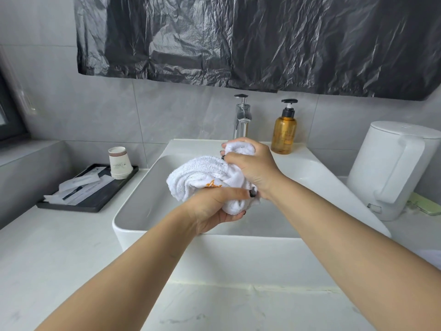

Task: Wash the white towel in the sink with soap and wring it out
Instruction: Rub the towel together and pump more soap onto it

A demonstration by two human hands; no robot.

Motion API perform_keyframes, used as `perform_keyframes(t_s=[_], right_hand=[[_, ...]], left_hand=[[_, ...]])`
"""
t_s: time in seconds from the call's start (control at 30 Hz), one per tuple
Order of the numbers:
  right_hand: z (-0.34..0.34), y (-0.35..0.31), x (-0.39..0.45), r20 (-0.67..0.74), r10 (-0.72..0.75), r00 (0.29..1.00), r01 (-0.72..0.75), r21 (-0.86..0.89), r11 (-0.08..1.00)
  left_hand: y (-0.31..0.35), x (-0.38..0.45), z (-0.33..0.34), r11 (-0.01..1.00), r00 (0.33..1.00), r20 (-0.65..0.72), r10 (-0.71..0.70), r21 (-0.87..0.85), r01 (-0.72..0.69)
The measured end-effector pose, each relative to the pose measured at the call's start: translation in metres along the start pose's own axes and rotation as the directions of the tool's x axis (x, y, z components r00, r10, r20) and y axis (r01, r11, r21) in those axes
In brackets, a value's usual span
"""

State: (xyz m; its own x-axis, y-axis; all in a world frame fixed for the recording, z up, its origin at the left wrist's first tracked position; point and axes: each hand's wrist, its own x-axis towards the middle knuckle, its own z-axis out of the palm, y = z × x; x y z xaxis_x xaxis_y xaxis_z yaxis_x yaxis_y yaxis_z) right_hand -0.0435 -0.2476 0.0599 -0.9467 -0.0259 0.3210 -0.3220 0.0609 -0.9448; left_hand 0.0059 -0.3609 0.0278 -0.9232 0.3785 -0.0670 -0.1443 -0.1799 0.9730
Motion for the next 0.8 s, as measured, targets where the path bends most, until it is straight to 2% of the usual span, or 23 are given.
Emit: perform_keyframes(t_s=[0.1,0.17,0.27,0.4,0.57,0.8], right_hand=[[0.003,0.007,0.0,-0.06,0.05,0.997,-0.048,0.026,0.998],[0.004,0.014,0.0,-0.106,0.166,0.98,-0.152,0.13,0.98],[0.003,0.029,0.0,-0.124,0.35,0.928,-0.307,0.275,0.911],[-0.001,0.046,-0.002,-0.184,0.481,0.857,-0.417,0.299,0.858],[-0.001,0.051,0.003,-0.206,0.52,0.829,-0.466,0.261,0.845],[-0.006,0.054,0.005,-0.232,0.547,0.804,-0.464,0.331,0.822]], left_hand=[[-0.001,-0.001,-0.001,0.995,1.0,-0.01,-0.011,0.097,0.012],[-0.002,0.0,0.001,0.979,0.999,-0.038,-0.035,0.198,0.042],[-0.005,0.002,0.004,0.941,0.992,-0.077,-0.103,0.317,0.122],[-0.007,0.005,0.011,0.867,0.985,-0.085,-0.15,0.467,0.172],[-0.008,0.006,0.013,0.819,0.986,-0.088,-0.14,0.549,0.166],[-0.009,0.005,0.017,0.745,0.993,-0.075,-0.095,0.656,0.121]])
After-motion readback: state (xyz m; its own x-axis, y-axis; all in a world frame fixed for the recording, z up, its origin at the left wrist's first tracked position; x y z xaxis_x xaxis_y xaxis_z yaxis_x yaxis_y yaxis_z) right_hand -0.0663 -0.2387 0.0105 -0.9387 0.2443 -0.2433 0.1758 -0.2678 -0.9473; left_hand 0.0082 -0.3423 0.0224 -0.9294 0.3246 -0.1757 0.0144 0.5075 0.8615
